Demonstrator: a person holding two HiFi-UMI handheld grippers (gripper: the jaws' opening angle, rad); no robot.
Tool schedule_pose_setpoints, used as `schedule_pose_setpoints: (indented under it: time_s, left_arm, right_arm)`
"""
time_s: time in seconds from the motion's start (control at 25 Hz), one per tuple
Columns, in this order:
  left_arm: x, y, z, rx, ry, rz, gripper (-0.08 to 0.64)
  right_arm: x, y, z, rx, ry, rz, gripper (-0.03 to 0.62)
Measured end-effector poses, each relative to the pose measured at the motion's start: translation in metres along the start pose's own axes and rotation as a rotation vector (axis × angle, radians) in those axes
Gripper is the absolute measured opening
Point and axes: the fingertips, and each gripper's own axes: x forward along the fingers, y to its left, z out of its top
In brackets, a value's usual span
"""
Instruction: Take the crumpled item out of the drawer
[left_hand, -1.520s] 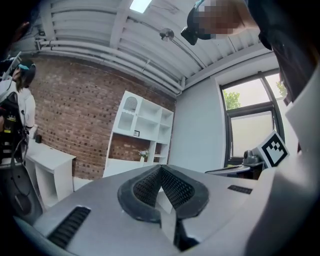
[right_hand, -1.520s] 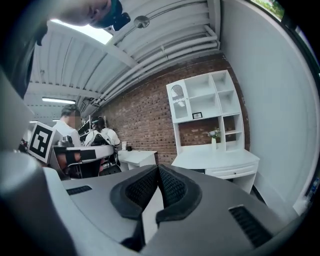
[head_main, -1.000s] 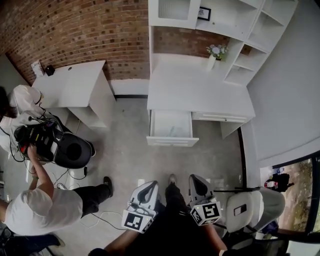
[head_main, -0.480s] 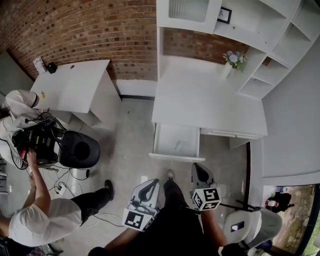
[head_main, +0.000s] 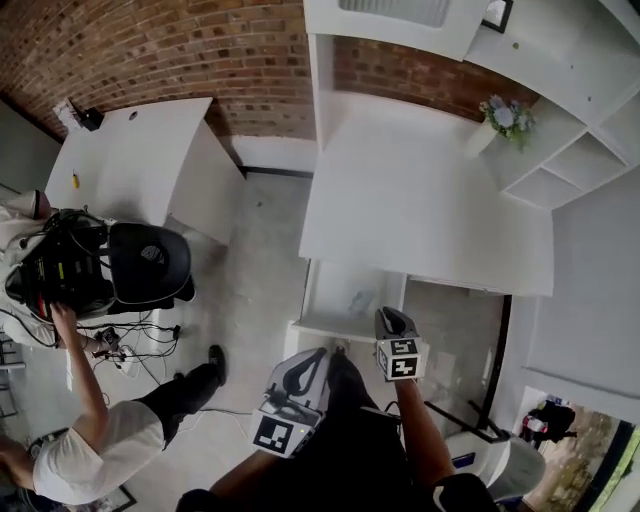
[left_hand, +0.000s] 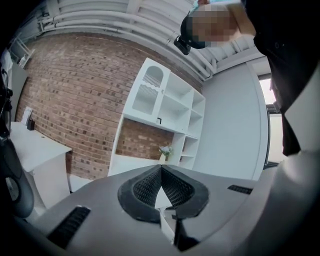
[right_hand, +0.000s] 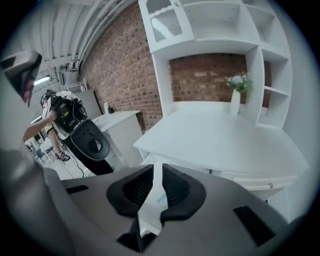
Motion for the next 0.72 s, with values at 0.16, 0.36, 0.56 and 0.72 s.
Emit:
schedule_pose_setpoints:
  time_s: [0.16, 0.36, 0.56, 0.72]
  left_arm:
    - [0.029, 0.003, -0.012, -0.011, 0.023, 0.023, 0.023]
    - [0.065, 0.019, -0.033, -0.034, 0.061, 0.04, 0.023]
    - [0.088, 0.04, -0.05, -0.068, 0.099, 0.066, 0.023]
    - [0.102, 0.056, -0.063, -0.087, 0.132, 0.083, 0.023]
  right_arm:
    - [0.057, -0.018, -0.047, -0.074, 0.165, 0.049, 0.131]
    - [0.126, -0.032, -0.102, -0.21, 0.355, 0.103, 0.144]
    - [0.175, -0.04, -0.15, -0.327, 0.516, 0.147, 0.147]
    - [0.204, -0.05, -0.182, -0.398, 0.617, 0.166, 0.167]
